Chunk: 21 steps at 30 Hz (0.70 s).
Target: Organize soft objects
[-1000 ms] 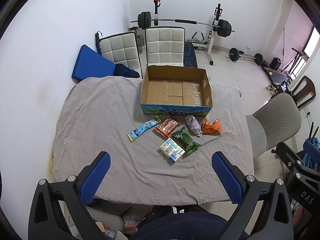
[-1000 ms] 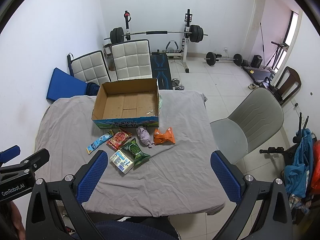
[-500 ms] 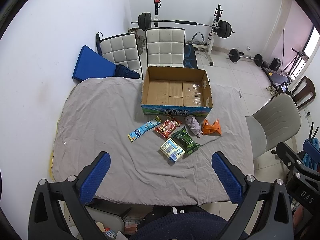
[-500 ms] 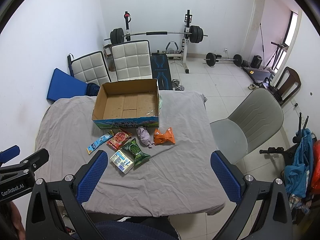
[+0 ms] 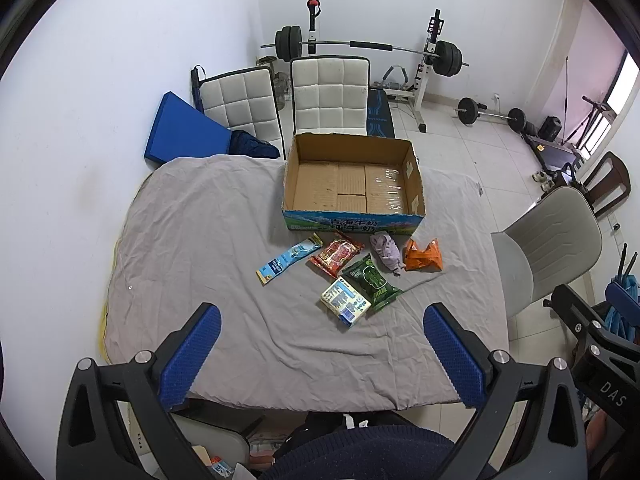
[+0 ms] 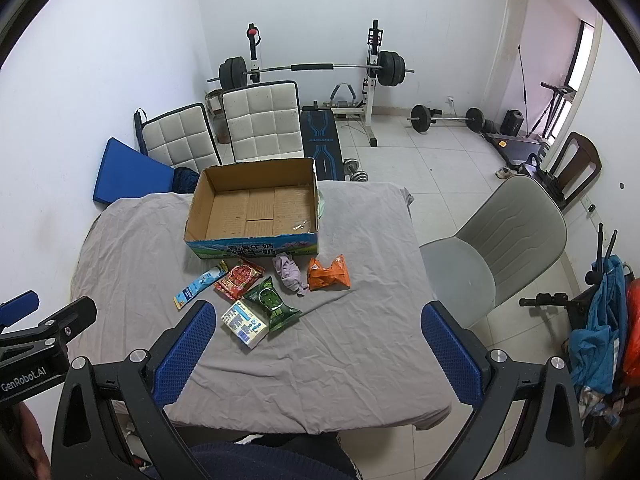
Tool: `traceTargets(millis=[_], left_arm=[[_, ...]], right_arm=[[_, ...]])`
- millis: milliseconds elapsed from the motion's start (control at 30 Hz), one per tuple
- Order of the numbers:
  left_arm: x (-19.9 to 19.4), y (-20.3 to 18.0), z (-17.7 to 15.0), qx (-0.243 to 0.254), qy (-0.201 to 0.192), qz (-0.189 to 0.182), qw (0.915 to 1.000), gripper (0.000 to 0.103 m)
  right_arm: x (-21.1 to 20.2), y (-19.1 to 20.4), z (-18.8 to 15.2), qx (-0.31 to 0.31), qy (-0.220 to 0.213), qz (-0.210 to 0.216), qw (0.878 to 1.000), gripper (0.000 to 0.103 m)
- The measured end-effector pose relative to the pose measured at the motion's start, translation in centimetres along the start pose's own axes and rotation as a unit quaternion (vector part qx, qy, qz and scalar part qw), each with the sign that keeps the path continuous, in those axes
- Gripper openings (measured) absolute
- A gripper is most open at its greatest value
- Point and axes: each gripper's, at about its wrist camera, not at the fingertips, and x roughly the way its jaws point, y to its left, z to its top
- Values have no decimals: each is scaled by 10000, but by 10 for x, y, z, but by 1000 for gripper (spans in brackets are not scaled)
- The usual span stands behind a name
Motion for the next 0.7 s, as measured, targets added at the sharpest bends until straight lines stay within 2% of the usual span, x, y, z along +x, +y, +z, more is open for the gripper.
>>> traceTargets(millis=[567, 700], left_arm=[[0, 0, 1, 17, 27, -12, 10000, 103], [9, 2, 5, 0, 73, -57, 10000, 103]], right_arm=[[-7, 3, 9, -12, 19, -21, 10000, 103], [4, 4, 10, 38, 108, 8, 9999, 103]])
